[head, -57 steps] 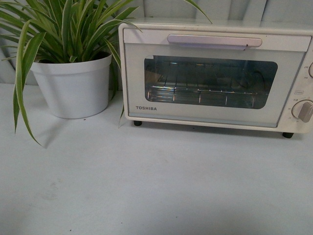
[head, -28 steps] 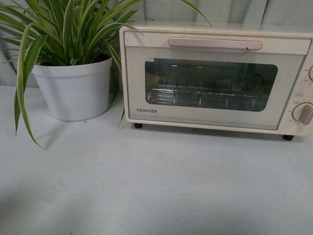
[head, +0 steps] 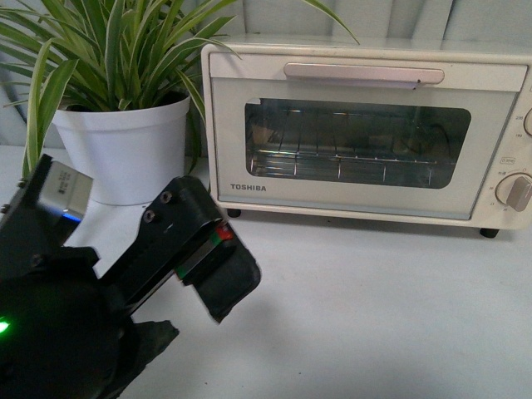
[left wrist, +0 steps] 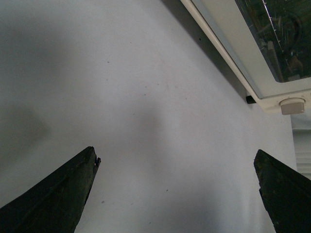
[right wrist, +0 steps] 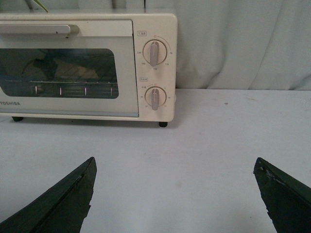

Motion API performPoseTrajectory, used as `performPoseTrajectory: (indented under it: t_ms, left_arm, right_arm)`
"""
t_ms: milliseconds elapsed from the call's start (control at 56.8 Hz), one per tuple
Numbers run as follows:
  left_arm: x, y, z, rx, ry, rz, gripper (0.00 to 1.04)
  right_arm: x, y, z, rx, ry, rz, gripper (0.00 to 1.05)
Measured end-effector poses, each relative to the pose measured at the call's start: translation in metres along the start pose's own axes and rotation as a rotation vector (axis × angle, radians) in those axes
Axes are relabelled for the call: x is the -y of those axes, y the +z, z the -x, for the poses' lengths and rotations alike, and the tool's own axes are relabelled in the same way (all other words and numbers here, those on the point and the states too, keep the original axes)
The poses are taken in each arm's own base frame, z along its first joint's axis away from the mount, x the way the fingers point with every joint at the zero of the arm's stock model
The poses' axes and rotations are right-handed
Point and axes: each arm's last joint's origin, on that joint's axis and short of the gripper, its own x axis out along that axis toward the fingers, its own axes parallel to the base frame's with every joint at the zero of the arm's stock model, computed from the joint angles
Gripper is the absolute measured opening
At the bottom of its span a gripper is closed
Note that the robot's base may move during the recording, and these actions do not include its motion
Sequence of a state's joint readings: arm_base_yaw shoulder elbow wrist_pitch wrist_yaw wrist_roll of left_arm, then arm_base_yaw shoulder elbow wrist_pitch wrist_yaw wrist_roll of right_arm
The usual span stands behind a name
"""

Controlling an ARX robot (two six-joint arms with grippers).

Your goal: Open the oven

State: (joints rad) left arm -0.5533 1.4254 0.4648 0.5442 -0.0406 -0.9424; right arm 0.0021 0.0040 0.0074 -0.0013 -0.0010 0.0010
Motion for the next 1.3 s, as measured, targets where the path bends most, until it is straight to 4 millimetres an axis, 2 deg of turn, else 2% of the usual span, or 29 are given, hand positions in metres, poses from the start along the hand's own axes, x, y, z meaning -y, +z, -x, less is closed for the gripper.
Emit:
performPoseTrajectory:
  t_ms: [194, 388, 1075, 1181, 1304]
  left_arm:
    - [0.013, -0.002, -0.027, -0.022, -0.024, 0.058, 0.98]
    - [0.017, -0.011, -0.043, -0.052, -0.010, 0.089, 0.98]
    - [0.021, -0.014, -0.061, -0.061, 0.010, 0.155, 0.98]
    - [0.020, -0.013, -0.061, -0.058, 0.014, 0.159, 0.98]
    - [0.020, -0.013, -0.061, -0.060, 0.017, 0.160, 0.98]
  right_arm:
    - [0.000, 0.000, 0.000, 0.000, 0.000, 0.000, 0.95]
    - [0.000, 0.000, 0.000, 0.000, 0.000, 0.000, 0.95]
    - [0.000, 0.000, 0.000, 0.000, 0.001, 0.000, 0.95]
    - [-0.001, 0.003, -0.005, -0.010, 0.147, -0.132, 0.95]
    - [-0.003, 0.017, -0.019, -0.036, 0.149, -0.180, 0.95]
